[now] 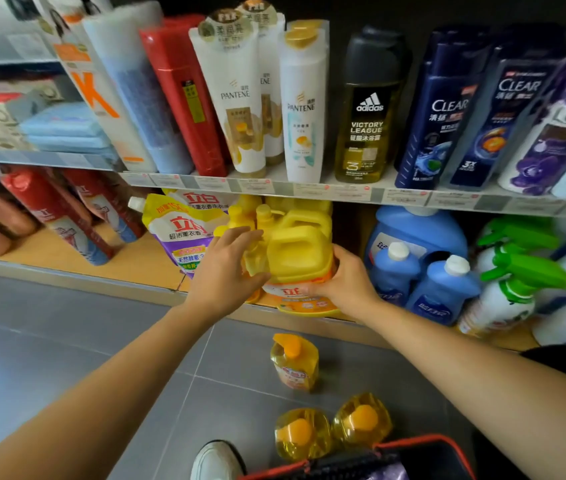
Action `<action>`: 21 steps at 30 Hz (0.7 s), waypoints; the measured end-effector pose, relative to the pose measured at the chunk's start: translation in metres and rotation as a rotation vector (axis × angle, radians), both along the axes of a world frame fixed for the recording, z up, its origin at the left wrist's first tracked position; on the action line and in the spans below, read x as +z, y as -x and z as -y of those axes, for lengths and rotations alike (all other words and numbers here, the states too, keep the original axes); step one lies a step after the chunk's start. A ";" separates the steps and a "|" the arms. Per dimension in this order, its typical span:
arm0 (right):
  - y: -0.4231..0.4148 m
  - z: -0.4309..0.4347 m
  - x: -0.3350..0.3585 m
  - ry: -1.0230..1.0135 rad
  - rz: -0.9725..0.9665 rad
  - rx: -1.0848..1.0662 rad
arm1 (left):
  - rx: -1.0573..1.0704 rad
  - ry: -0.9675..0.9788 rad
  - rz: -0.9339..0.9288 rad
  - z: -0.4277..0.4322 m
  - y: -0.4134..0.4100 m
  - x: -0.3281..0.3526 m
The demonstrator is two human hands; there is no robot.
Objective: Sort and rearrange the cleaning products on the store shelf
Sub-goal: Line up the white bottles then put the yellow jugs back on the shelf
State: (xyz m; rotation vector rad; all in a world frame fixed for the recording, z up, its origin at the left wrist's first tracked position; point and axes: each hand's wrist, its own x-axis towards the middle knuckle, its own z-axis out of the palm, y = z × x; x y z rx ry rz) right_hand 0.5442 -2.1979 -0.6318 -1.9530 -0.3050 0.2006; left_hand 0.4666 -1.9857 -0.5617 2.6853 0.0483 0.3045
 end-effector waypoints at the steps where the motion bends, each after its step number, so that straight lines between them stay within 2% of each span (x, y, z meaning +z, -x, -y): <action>1: 0.000 -0.002 -0.005 0.002 0.000 -0.008 | -0.013 -0.076 0.001 0.000 -0.001 -0.007; 3: 0.002 -0.005 -0.012 -0.018 -0.005 -0.016 | -0.030 -0.193 0.029 0.000 -0.004 -0.015; 7: 0.002 -0.012 -0.025 -0.047 -0.001 -0.028 | -0.049 -0.305 0.067 -0.002 -0.018 -0.018; 14: -0.010 -0.010 -0.037 0.368 0.119 -0.144 | -0.093 -0.627 0.136 0.006 -0.029 -0.024; 17: -0.016 -0.013 -0.034 0.355 0.079 -0.138 | -0.065 -0.703 0.152 0.006 -0.034 -0.026; 21: -0.022 -0.006 -0.038 0.245 -0.024 -0.095 | -0.048 -0.644 0.135 0.004 -0.033 -0.032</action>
